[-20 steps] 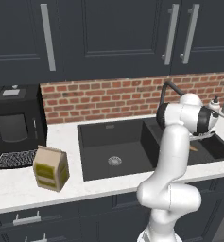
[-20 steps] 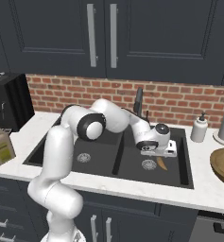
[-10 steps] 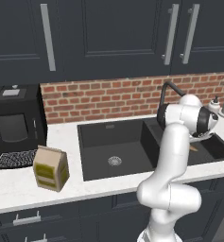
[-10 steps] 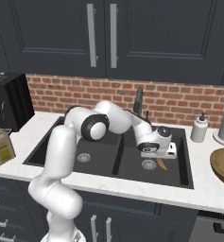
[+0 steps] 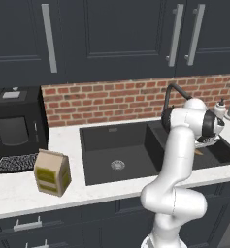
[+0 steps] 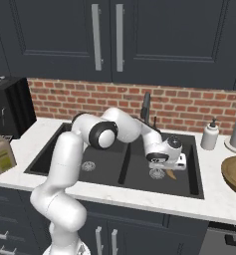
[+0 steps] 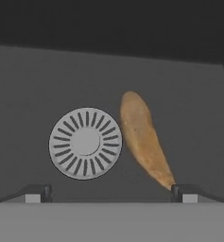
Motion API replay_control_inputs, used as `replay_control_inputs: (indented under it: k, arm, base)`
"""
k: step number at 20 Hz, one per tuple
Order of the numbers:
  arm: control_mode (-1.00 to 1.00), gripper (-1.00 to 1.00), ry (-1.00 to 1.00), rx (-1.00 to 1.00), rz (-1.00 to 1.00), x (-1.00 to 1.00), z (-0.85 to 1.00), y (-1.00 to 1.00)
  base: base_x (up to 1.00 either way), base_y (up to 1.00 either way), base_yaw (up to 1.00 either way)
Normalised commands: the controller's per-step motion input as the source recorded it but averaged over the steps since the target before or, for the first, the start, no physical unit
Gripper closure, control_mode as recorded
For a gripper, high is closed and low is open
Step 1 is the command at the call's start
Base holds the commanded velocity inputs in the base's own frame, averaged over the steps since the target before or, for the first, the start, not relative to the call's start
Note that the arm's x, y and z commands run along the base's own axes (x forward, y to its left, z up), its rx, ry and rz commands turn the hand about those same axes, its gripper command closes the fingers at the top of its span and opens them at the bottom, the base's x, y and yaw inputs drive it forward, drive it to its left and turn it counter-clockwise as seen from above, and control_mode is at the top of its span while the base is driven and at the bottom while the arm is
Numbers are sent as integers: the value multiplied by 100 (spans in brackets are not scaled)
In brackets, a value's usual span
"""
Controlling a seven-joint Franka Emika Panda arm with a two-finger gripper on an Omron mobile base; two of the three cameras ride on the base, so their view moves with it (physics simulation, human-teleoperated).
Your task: Pick the sweet potato from the sink and place it in the bowl. Then pick the bowl and place it in the microwave. Then close the microwave door and press the start button.
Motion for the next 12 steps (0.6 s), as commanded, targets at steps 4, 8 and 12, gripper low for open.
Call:
replay_control_inputs:
  k: [4,8,12]
  arm:
    - [-100,-100,0,0,0,22,-1,-2]
    - [-100,-100,0,0,0,31,-3,-9]
    - [-100,-100,0,0,0,24,-13,-16]
  base:
    - [0,0,0]
    - [0,0,0]
    - [0,0,0]
